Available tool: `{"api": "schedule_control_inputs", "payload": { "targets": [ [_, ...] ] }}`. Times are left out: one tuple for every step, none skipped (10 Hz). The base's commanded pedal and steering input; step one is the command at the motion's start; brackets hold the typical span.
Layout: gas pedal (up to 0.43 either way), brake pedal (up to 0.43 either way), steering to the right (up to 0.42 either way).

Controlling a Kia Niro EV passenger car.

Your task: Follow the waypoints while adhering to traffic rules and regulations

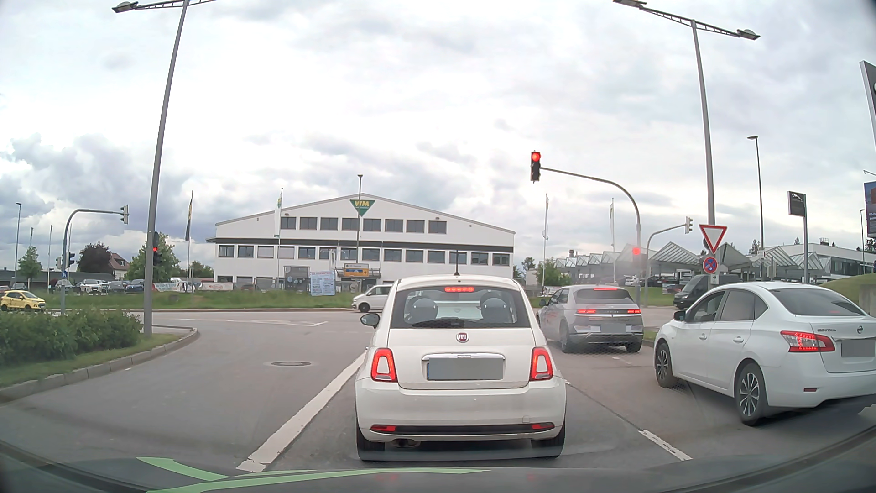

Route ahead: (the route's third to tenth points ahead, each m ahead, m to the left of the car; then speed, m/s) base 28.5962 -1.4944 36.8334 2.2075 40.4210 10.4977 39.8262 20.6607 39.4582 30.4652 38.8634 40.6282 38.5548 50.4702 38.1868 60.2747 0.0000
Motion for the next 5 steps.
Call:
{"api": "schedule_control_inputs", "payload": {
  "targets": [
    [0.0,0.341,-0.001],
    [0.0,0.341,-0.001],
    [0.0,0.341,-0.001],
    [0.0,0.341,-0.001],
    [0.0,0.341,-0.001]
  ]
}}
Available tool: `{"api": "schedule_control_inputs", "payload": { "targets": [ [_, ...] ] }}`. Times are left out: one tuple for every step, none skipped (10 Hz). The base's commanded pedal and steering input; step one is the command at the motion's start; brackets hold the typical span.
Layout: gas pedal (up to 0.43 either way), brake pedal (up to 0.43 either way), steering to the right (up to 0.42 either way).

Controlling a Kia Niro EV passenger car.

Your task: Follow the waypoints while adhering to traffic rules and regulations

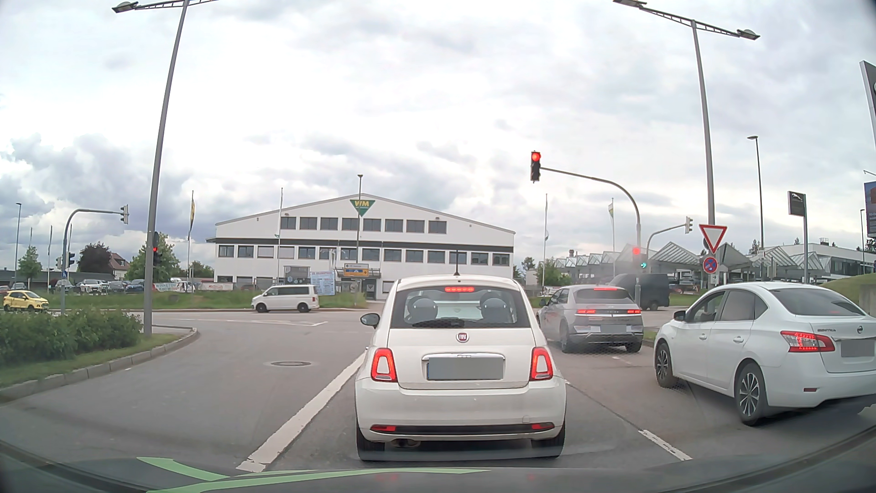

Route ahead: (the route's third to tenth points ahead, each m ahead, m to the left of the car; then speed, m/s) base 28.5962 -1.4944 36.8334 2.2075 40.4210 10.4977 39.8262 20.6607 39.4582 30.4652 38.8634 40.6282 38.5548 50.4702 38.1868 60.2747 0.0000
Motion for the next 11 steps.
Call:
{"api": "schedule_control_inputs", "payload": {
  "targets": [
    [0.0,0.341,-0.001],
    [0.0,0.341,-0.001],
    [0.0,0.341,-0.001],
    [0.0,0.341,-0.001],
    [0.0,0.341,-0.001],
    [0.0,0.341,-0.001],
    [0.0,0.341,-0.001],
    [0.0,0.341,-0.001],
    [0.0,0.341,-0.001],
    [0.0,0.341,-0.001],
    [0.0,0.341,-0.001]
  ]
}}
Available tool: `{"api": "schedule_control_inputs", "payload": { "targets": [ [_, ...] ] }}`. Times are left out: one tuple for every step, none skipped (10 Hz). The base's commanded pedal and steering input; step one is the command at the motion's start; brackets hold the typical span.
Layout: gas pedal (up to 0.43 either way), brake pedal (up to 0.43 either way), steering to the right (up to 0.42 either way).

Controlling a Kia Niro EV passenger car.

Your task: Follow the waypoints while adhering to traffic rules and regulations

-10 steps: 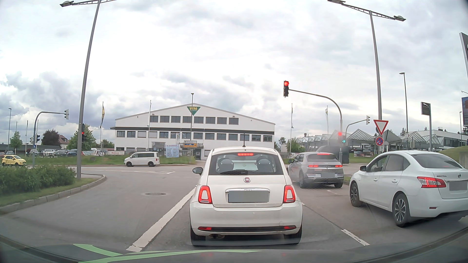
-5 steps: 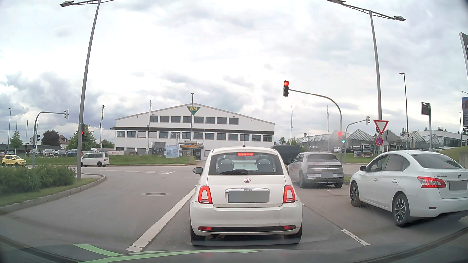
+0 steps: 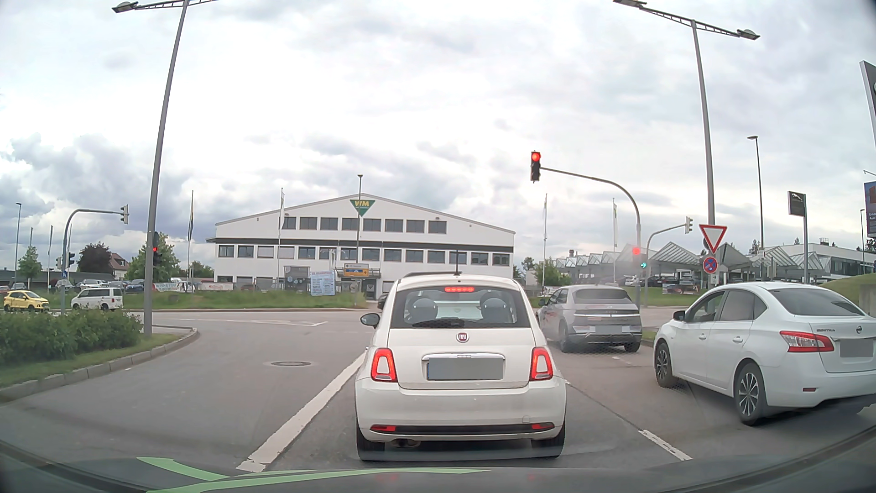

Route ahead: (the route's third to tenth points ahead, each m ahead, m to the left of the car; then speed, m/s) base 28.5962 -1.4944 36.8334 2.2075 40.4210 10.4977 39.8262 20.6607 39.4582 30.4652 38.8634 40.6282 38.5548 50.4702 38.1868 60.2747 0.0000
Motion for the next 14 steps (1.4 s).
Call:
{"api": "schedule_control_inputs", "payload": {
  "targets": [
    [0.0,0.341,-0.001],
    [0.0,0.341,-0.001],
    [0.0,0.341,-0.001],
    [0.0,0.341,-0.001],
    [0.0,0.341,-0.001],
    [0.0,0.341,-0.001],
    [0.0,0.341,-0.001],
    [0.0,0.341,-0.001],
    [0.0,0.341,-0.001],
    [0.0,0.348,-0.001],
    [0.0,0.341,-0.001],
    [0.0,0.341,-0.001],
    [0.0,0.341,-0.001],
    [0.0,0.341,-0.001]
  ]
}}
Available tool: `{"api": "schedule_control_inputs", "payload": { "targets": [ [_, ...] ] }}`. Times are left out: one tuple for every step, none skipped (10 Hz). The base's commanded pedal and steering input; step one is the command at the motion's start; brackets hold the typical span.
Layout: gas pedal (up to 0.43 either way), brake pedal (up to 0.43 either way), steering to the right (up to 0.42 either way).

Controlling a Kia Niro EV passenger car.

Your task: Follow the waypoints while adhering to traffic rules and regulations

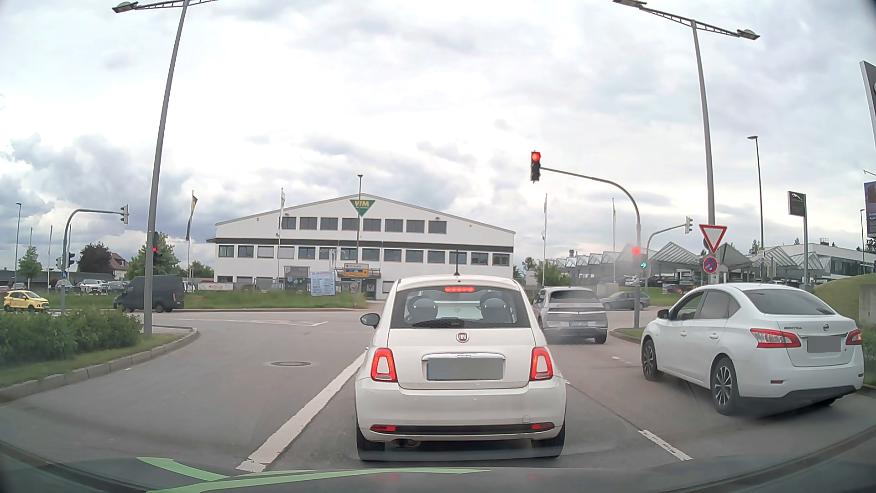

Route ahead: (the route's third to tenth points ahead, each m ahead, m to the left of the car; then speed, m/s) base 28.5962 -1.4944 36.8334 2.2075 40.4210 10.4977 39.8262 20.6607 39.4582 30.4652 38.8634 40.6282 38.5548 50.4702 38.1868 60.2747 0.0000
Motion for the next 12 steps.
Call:
{"api": "schedule_control_inputs", "payload": {
  "targets": [
    [0.0,0.341,-0.001],
    [0.0,0.341,-0.001],
    [0.0,0.341,-0.001],
    [0.0,0.341,-0.001],
    [0.0,0.341,-0.001],
    [0.0,0.341,-0.001],
    [0.0,0.341,-0.001],
    [0.0,0.341,-0.001],
    [0.0,0.341,-0.001],
    [0.0,0.341,-0.001],
    [0.0,0.341,-0.001],
    [0.0,0.341,-0.001]
  ]
}}
